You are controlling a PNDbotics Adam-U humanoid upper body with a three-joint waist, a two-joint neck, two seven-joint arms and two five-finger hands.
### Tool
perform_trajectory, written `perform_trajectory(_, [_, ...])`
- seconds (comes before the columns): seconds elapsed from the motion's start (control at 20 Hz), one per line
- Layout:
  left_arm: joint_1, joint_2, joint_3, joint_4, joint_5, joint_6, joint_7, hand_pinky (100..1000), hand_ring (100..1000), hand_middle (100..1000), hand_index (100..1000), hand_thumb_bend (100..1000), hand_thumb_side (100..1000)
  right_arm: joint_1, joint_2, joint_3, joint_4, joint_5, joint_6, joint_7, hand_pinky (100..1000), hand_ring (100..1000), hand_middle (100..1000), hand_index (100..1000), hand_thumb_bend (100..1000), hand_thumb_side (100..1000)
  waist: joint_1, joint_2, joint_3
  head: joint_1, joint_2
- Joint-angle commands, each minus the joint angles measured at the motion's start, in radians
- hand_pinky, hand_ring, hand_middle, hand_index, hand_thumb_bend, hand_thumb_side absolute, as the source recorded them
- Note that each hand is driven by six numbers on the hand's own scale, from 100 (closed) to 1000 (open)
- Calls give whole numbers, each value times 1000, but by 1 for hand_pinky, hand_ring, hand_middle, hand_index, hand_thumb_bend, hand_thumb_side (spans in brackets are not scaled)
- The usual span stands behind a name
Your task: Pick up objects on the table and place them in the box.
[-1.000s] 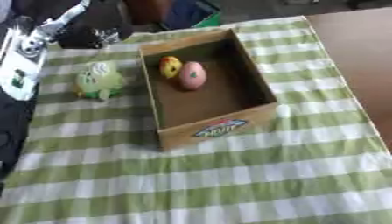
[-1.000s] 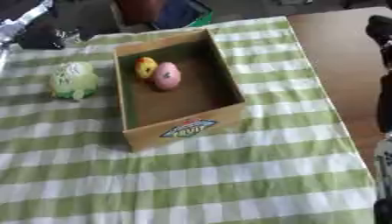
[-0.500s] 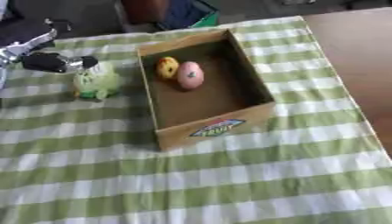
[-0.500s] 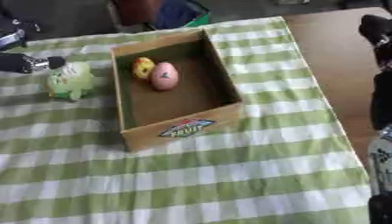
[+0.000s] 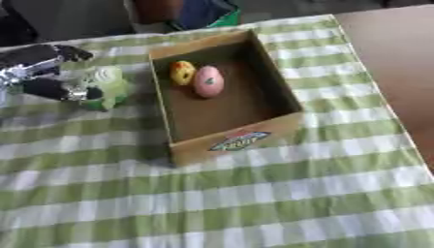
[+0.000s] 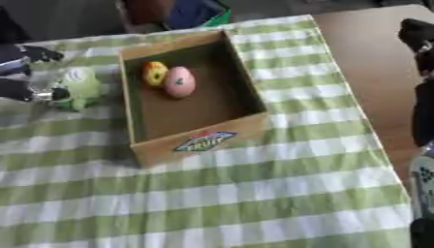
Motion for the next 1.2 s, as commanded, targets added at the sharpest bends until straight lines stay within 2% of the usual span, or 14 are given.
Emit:
perform_trajectory(0.05, [-28,34,17,23,-29,9,30,654,923,913,1000,609,849,-14,-22,-5,-20,2,0,9,820,708,456,828,100,767,-1,-12,-4,9,-20])
perform_trajectory(0.35, [-35,32,17,52,-76,18,94,653,923,913,1000,613,846,-15,-21,-5,-20,1,1,13,820,708,456,828,100,766,0,-7,-9,12,-25])
perform_trajectory(0.4, [-36,33,19,53,-79,18,99,640,922,913,1000,646,830,-15,-22,-5,-20,1,1,14,823,709,453,829,100,763,1,-5,-9,13,-25])
perform_trajectory(0.45, [-38,46,28,49,-88,25,109,638,921,912,1000,643,831,-15,-22,-4,-20,0,2,17,823,709,453,830,100,762,1,2,-11,16,-29])
perform_trajectory(0.65, [-36,46,24,53,-146,80,166,623,904,878,969,566,838,-16,-21,-3,-20,-3,5,26,825,711,452,831,100,759,2,13,-19,26,-35])
perform_trajectory(0.8, [-38,28,14,58,-177,89,209,596,873,825,878,463,780,-13,-20,-6,-20,-2,8,27,826,711,451,832,100,756,1,14,-16,25,-30])
perform_trajectory(0.95, [-40,22,8,61,-184,76,229,584,863,816,792,396,727,-12,-19,-7,-20,-2,11,26,827,712,451,832,100,756,2,15,-15,27,-28])
perform_trajectory(1.1, [-39,20,9,61,-181,74,242,574,853,805,730,263,663,-11,-19,-9,-20,-2,12,25,828,712,450,832,100,757,1,14,-17,27,-29])
perform_trajectory(1.2, [-39,19,8,57,-172,75,249,566,842,790,706,125,595,-10,-18,-10,-20,-2,13,25,828,713,451,833,100,755,0,14,-16,26,-27])
